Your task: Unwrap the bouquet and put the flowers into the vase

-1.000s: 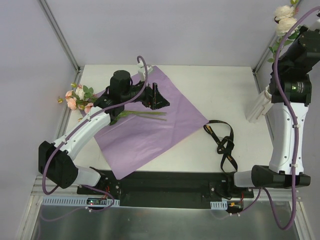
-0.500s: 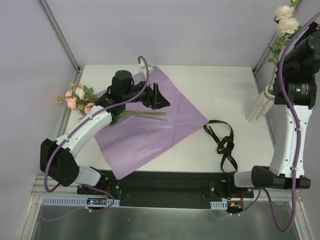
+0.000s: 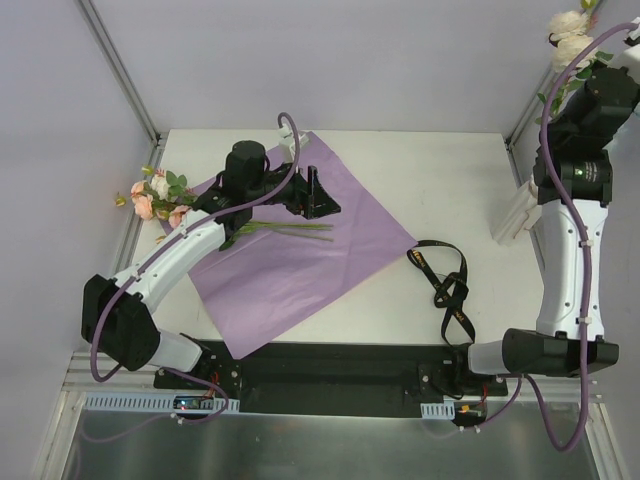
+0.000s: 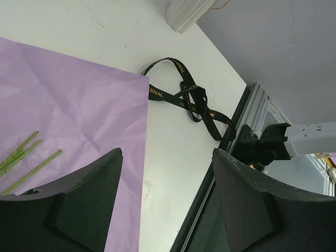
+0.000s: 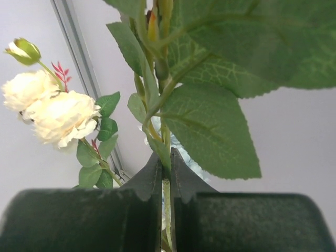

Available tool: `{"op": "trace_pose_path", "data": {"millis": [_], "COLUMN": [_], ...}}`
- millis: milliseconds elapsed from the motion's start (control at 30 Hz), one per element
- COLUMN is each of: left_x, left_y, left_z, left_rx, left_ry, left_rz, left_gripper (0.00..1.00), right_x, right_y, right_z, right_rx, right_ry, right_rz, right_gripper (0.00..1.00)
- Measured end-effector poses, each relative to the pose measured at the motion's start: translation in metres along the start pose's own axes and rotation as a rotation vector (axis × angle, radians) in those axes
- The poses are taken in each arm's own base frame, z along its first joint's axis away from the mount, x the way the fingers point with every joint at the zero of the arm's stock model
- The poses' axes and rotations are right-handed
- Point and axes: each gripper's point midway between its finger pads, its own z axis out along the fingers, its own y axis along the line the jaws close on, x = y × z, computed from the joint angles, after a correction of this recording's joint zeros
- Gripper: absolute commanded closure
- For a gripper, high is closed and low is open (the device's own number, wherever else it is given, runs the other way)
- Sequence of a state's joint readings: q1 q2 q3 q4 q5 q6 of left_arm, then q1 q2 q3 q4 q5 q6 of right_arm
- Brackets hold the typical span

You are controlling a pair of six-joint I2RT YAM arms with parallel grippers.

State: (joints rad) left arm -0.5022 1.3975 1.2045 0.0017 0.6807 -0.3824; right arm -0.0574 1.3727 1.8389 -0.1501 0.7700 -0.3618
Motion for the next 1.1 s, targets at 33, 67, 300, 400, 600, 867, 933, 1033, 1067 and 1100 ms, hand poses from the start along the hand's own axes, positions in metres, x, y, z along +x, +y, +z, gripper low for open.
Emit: {"op": "trace_pose_path", "data": {"millis": [33, 67, 300, 400, 600, 867, 933, 1033, 1067, 1100], "left_x": [0.001, 0.001, 0.005, 0.005, 0.004, 0.007, 0.008, 0.008, 0.008, 0.008], "left_y": [0.001, 0.002, 0.006, 0.007, 0.009, 0.016, 0.016, 0.016, 0.016, 0.016], "left_z": [0.001, 0.001, 0.005, 0.005, 0.004, 0.007, 0.008, 0.008, 0.008, 0.008], "left_rx": [-0.001, -0.002, -0.008, -0.008, -0.014, -0.021, -0.022, -0.017, -0.016, -0.014], "left_ry": [0.002, 0.005, 0.016, 0.017, 0.013, 0.024, 0.027, 0.031, 0.031, 0.032], "left_rz": [-0.003, -0.005, -0.022, -0.027, -0.036, -0.054, -0.056, -0.057, -0.058, -0.058], "left_gripper": [0.32, 0.32, 0.32, 0.32, 0.32, 0.32, 0.32, 0.32, 0.32, 0.32], "right_x": [0.005, 0.009, 0.039, 0.060, 0.093, 0.128, 0.135, 0.147, 0.150, 0.154], "right_y": [0.000, 0.000, -0.003, -0.004, -0.002, 0.005, 0.006, 0.007, 0.007, 0.007], "right_z": [0.002, 0.003, 0.014, 0.021, 0.027, 0.029, 0.029, 0.029, 0.029, 0.028], "right_rx": [0.003, 0.007, 0.028, 0.026, 0.015, -0.003, -0.004, -0.006, -0.006, -0.006], "right_ry": [0.009, 0.015, 0.050, 0.079, 0.131, 0.172, 0.179, 0.194, 0.198, 0.203], "right_rz": [-0.005, -0.009, -0.014, -0.009, -0.006, -0.024, -0.029, -0.040, -0.043, -0.047], "right_gripper": [0.99, 0.99, 0.99, 0.99, 0.91, 0.82, 0.80, 0.77, 0.74, 0.73]}}
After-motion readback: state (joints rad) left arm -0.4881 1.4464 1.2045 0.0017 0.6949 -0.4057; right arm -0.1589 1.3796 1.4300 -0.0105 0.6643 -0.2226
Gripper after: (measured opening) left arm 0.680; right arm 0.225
